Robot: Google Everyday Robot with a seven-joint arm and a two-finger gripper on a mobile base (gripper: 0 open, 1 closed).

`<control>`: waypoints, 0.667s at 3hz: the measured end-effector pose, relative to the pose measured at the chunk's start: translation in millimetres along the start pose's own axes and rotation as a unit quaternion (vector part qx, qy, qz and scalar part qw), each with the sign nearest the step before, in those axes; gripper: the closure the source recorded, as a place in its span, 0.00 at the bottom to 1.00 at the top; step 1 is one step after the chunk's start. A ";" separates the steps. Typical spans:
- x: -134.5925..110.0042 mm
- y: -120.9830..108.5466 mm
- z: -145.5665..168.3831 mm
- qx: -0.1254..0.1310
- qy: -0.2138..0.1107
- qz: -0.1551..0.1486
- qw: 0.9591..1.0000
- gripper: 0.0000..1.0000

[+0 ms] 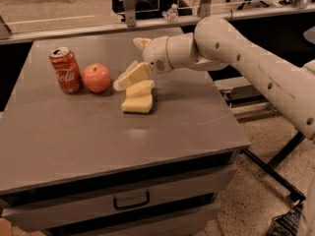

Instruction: Move apple near coke can

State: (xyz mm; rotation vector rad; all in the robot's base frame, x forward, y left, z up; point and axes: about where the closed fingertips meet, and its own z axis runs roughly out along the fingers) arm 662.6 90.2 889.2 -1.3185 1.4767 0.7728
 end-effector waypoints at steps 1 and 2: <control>-27.4 -11.7 -67.6 0.122 0.042 0.019 0.992 0.00; -38.3 -9.0 -65.4 0.118 0.034 0.015 0.992 0.00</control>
Offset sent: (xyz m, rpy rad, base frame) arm -0.0022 -0.0469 0.0274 -0.0535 -0.0231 -0.1842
